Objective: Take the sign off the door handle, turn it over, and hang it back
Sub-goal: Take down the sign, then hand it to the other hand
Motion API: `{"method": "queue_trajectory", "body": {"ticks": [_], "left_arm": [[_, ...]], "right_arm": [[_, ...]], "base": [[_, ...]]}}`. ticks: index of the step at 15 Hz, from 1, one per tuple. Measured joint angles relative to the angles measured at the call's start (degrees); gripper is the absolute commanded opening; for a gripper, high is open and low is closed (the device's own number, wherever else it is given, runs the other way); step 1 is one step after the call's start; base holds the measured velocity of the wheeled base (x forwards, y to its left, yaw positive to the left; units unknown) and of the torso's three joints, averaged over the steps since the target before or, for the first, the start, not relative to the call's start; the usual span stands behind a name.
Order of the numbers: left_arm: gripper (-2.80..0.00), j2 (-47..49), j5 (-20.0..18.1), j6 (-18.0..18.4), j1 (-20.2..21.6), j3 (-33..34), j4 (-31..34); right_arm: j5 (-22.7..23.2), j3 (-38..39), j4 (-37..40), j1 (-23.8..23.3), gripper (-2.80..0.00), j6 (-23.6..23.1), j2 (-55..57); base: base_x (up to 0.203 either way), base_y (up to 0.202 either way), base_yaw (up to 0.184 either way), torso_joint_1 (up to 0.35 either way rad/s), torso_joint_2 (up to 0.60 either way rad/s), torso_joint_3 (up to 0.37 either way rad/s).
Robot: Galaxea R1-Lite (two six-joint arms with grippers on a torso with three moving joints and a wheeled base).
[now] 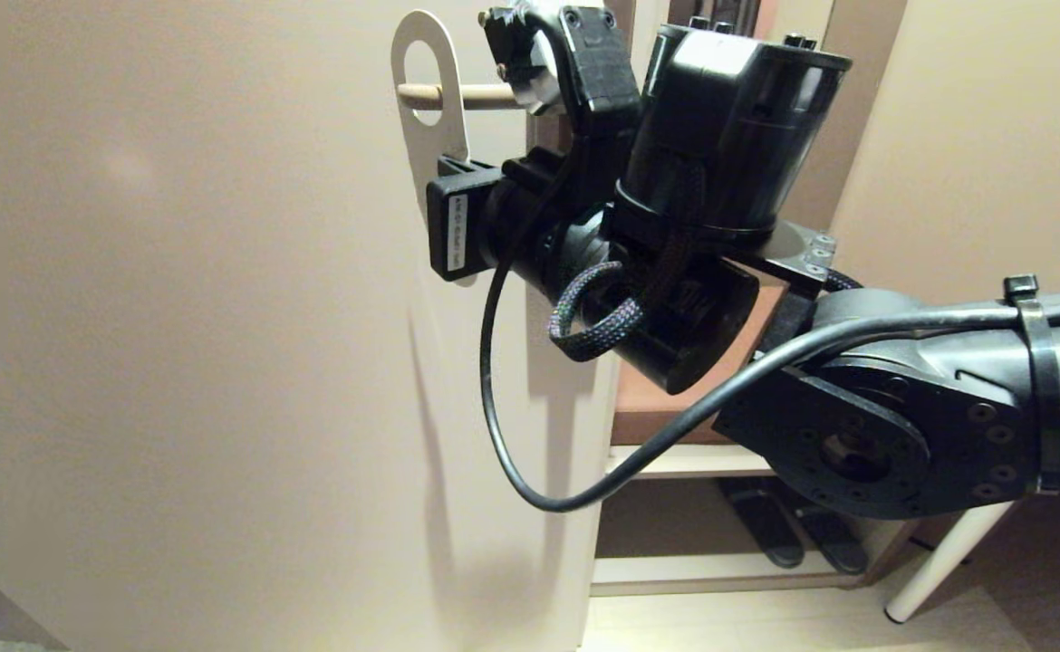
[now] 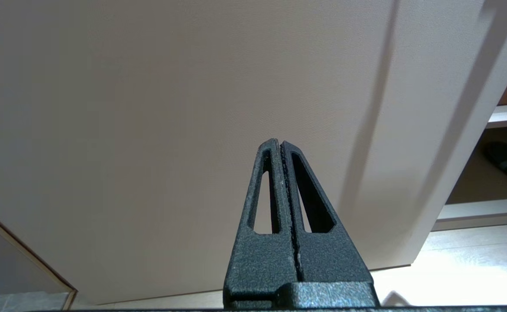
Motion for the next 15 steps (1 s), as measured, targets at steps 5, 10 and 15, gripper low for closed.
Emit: {"method": "queue_trajectory", "body": {"ticks": [5,10,15], "left_arm": [[-2.8,0.0,0.04,-0.04,0.0,0.0,0.0],[-2.8,0.0,0.05,0.0,0.0,0.0,0.0],[-2.8,0.0,0.05,-0.02,-0.02,0.0,0.0]], "right_arm": [[0.27,0.55,0.03,0.85,-2.8,0.03,0.36],[0.29,1.11,0.02,2.73,-2.8,-0.83,0.23],[0.2,3.38,0.01,3.12,-2.8,-1.65,-1.67]], "base": [[0.0,0.0,0.0,0.0,0.0,0.0],[0.0,0.0,0.0,0.0,0.0,0.0],[0.0,0.0,0.0,0.0,0.0,0.0]]}}
